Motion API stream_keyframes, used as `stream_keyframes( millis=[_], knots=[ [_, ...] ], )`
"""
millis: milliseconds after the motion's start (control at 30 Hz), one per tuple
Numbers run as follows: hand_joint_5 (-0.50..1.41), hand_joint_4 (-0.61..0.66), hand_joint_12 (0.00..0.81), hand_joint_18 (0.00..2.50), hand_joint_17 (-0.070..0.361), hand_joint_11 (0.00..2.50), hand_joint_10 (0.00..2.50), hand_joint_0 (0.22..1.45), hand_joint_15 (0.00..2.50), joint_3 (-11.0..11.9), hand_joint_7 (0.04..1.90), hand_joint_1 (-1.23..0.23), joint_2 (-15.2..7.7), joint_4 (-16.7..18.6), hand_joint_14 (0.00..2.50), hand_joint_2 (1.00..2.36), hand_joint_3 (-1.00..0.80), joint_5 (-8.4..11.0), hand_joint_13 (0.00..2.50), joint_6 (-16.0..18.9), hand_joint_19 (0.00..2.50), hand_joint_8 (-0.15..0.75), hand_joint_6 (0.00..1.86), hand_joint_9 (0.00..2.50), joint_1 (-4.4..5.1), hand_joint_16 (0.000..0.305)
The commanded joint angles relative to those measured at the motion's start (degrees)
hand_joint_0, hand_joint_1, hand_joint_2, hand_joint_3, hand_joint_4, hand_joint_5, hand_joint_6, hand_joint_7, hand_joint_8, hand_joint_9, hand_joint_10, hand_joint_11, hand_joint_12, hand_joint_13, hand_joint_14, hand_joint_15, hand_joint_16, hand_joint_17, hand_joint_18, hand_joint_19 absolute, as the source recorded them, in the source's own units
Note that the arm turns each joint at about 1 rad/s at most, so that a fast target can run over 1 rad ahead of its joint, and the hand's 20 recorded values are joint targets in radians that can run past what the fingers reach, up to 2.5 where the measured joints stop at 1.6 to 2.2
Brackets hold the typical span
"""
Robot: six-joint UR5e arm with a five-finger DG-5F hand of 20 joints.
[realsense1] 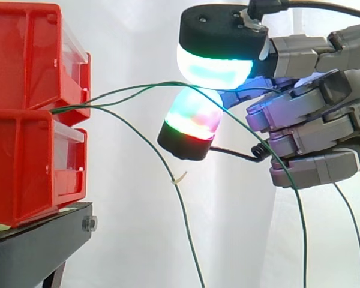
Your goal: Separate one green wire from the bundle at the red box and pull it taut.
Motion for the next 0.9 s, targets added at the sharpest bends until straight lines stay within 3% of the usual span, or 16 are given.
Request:
stream_keyframes(
  millis=[0, 300, 467, 500, 533, 567, 600, 633, 667, 700, 800, 833, 867],
  knots=[
    [-0.21, 0.26, 0.437, 2.22, 0.116, 1.74, 2.5, 0.6, 0.6, 0.0, 1.09, -0.74, -0.1, 0.0, 2.5, 1.02, -0.25, 0.08, 1.76, 0.4, 1.73, 0.397, 0.87, 1.42, 0.06, 0.052],
    [-0.21, 0.23, 0.436, 2.17, 0.117, 1.48, 2.5, 0.6, 0.61, 0.0, 1.08, -0.75, 0.0, -0.2, 2.5, 1.03, -0.15, 0.08, 1.73, 0.5, 1.76, 0.376, 0.88, 1.41, -0.03, 0.052],
    [-0.2, 0.21, 0.429, 2.05, 0.12, 1.48, 2.5, 0.59, 0.7, 0.1, 1.1, -0.74, 0.0, -0.2, 2.5, 1.03, -0.09, 0.08, 1.69, 1.2, 1.72, 0.368, 0.88, 1.44, -0.03, 0.053],
    [-0.2, 0.21, 0.418, 2.04, 0.119, 1.52, 2.35, 0.59, 0.77, 0.0, 1.1, -0.74, 0.0, -0.3, 2.24, 1.03, -0.08, 0.08, 1.71, 1.3, 1.71, 0.36, 0.88, 1.45, 0.06, 0.053],
    [-0.19, 0.2, 0.416, 1.99, 0.121, 1.61, 1.89, 0.59, 0.88, 0.1, 1.13, -0.74, 0.0, -0.4, 1.92, 1.03, -0.07, 0.08, 1.71, 1.3, 1.7, 0.364, 0.88, 1.45, 0.06, 0.054],
    [-0.19, 0.19, 0.413, 1.97, 0.122, 1.65, 1.6, 0.6, 0.96, 0.1, 1.14, -0.74, 0.0, -0.7, 1.72, 1.03, -0.07, -0.01, 1.72, 1.4, 1.69, 0.365, 0.88, 1.48, -0.03, 0.054],
    [-0.19, 0.19, 0.416, 1.89, 0.125, 1.76, 1.09, 0.6, 1.33, 0.0, 1.15, -0.74, 0.0, -0.8, 0.89, 1.03, -0.07, -0.01, 1.72, 1.5, 1.65, 0.357, 0.88, 1.5, -0.03, 0.056],
    [-0.19, 0.19, 0.42, 1.85, 0.122, 1.76, 1.0, 0.6, 1.52, 0.1, 1.15, -0.74, 0.0, -1.1, 0.48, 1.03, -0.07, 0.08, 1.71, 1.7, 1.67, 0.347, 0.88, 1.51, 0.06, 0.054],
    [-0.19, 0.19, 0.425, 1.82, 0.122, 1.81, 0.72, 0.6, 1.69, 0.1, 1.16, -0.74, 0.1, -1.3, 0.0, 1.03, -0.08, 0.08, 1.71, 2.0, 1.66, 0.337, 0.88, 1.51, 0.06, 0.054],
    [-0.18, 0.18, 0.439, 1.74, 0.12, 1.97, 0.0, 0.6, 1.45, 0.1, 1.18, -0.73, 0.1, -1.5, 0.02, 1.03, -0.08, 0.08, 1.56, 2.2, 1.61, 0.335, 0.88, 1.54, -0.03, 0.053],
    [-0.17, 0.14, 0.458, 1.51, 0.122, 1.44, 0.03, 0.59, 0.93, 0.1, 1.23, -0.72, 0.2, -2.5, 0.03, 1.03, -0.09, 0.08, 1.22, 3.0, 1.43, 0.333, 0.87, 1.36, 0.06, 0.054],
    [-0.16, 0.11, 0.443, 1.38, 0.131, 1.21, 0.03, 0.59, 0.74, 0.1, 1.25, -0.72, 0.3, -2.8, 0.02, 1.02, -0.08, 0.08, 1.06, 3.2, 1.25, 0.339, 0.86, 1.29, 0.06, 0.058],
    [-0.16, 0.1, 0.442, 1.3, 0.131, 1.1, 0.03, 0.59, 0.67, 0.1, 1.26, -0.72, 0.6, -3.3, 0.02, 1.02, -0.08, 0.08, 1.01, 3.3, 1.21, 0.332, 0.86, 1.26, 0.06, 0.058]
  ],
)
